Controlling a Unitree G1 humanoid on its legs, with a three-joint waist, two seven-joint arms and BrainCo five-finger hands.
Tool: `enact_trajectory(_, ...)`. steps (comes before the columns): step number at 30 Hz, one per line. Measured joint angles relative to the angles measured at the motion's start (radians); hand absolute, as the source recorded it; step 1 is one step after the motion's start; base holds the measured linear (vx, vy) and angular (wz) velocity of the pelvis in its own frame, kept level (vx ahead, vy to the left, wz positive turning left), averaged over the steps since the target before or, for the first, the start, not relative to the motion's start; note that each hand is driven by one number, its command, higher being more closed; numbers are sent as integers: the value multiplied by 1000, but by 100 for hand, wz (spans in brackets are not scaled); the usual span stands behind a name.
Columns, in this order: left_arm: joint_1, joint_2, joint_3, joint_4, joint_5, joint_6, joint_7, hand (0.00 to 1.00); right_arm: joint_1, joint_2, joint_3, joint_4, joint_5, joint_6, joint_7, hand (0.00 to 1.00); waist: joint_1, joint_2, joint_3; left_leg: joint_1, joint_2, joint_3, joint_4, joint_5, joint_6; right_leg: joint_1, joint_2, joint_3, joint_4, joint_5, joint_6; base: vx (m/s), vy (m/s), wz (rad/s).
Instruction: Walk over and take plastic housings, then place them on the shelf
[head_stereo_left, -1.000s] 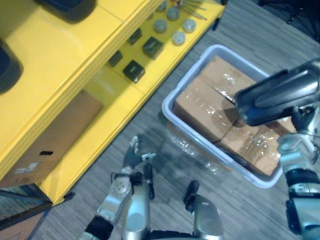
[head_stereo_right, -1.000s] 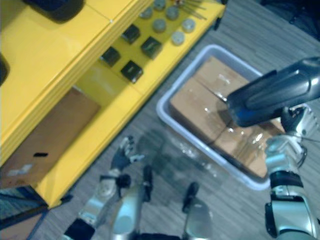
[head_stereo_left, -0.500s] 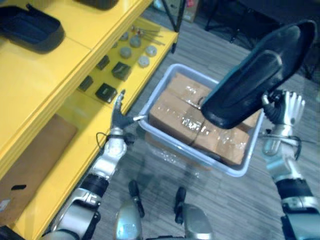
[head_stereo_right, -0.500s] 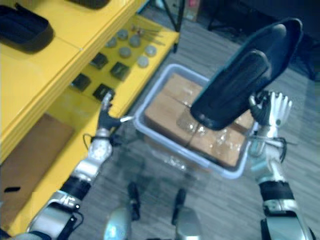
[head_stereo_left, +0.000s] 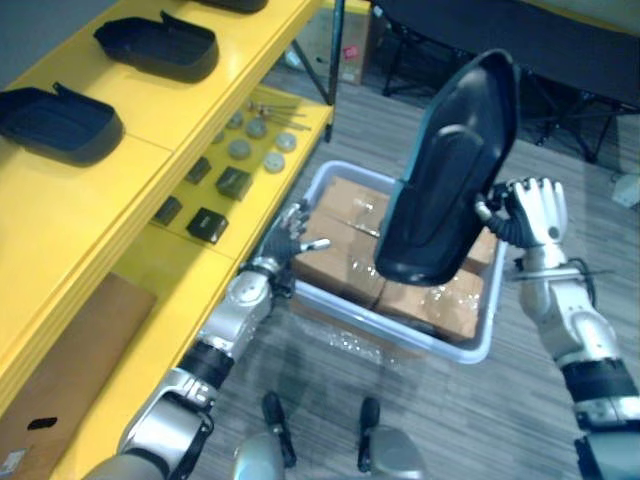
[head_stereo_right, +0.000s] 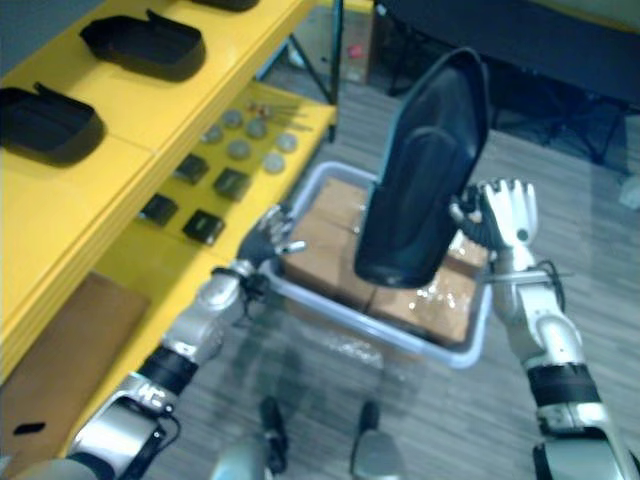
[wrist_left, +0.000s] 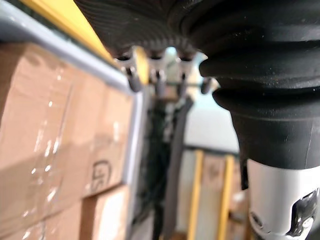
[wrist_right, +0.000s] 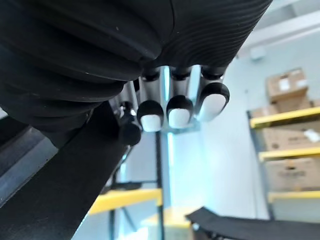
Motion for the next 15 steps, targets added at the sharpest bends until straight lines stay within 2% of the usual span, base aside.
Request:
enact_trajectory(3,-7,5,-26,-11,-76,12,-39,0,0,0,19,0,-17,-4,17,100,-3,2,-9,10,-5,-2,-31,20,1,-1,0,0,-3,1,1,-5,5,1)
enact_trajectory(8,-10,8,-32,-46,-219,63,-108,0,-9,0,65,1,-37,-22,28,100,-15,15,-21,37,-15,-3,-95,55,4,1,1,-2,-7,5,2,-9,12,1)
enact_trajectory(15,-10,21,-68,-64,-219,108,-128,0,-41,0,118,25,-38,-17,52,100,-17,41,-37,39,-18,-7,-109,71,8,2,0,-6,-12,12,10,-7,13,1)
